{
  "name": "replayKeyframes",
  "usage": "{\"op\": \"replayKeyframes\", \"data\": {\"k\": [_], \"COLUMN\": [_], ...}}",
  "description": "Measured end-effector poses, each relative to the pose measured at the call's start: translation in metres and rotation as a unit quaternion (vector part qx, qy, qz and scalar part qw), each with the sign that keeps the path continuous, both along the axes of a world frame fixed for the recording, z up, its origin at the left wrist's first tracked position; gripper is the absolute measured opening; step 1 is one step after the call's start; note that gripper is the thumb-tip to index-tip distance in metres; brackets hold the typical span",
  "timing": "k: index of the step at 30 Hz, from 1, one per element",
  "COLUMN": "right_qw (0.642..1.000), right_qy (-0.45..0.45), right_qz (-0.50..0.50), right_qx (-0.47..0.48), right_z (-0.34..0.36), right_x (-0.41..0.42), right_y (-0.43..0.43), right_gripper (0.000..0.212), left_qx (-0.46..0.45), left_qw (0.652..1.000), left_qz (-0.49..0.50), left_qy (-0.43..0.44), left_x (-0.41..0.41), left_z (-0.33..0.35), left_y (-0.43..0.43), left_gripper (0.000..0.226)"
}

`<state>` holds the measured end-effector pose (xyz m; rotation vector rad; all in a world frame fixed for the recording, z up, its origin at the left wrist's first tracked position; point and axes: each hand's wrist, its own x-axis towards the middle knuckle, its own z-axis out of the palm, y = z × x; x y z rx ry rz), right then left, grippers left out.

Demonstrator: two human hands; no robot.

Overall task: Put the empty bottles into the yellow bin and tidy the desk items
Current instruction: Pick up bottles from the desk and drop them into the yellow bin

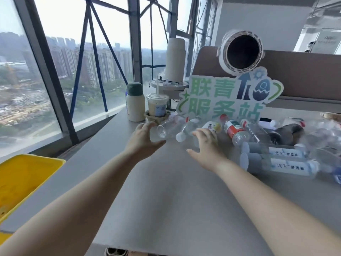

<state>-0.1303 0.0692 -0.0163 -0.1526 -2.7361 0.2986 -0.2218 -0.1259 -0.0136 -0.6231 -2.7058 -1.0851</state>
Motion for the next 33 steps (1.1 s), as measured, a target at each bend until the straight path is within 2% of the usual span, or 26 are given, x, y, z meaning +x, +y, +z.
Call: {"op": "replayKeyframes", "data": {"k": [3, 10, 18, 23, 33], "right_qw": [0.999, 0.985, 0.962, 0.967, 0.974], "right_qy": [0.029, 0.009, 0.065, 0.123, 0.142], "right_qz": [0.004, 0.014, 0.007, 0.047, 0.147], "right_qx": [0.046, 0.173, 0.267, 0.219, 0.098], "right_z": [-0.001, -0.003, -0.018, -0.016, 0.036], "right_x": [-0.025, -0.058, -0.082, -0.068, 0.019], "right_y": [-0.001, 0.002, 0.005, -0.006, -0.072], "right_gripper": [0.057, 0.063, 0.039, 0.047, 0.046], "left_qx": [0.000, 0.024, 0.056, 0.063, 0.056], "left_qw": [1.000, 0.999, 0.998, 0.998, 0.995], "left_qz": [-0.001, -0.016, -0.010, 0.007, 0.061], "left_qy": [-0.011, -0.032, -0.019, 0.002, 0.060], "left_x": [-0.024, -0.063, -0.077, -0.054, 0.054], "left_z": [-0.008, -0.023, -0.035, -0.024, 0.026], "left_y": [0.014, 0.035, 0.039, 0.008, -0.108], "left_gripper": [0.079, 0.081, 0.072, 0.072, 0.071]}}
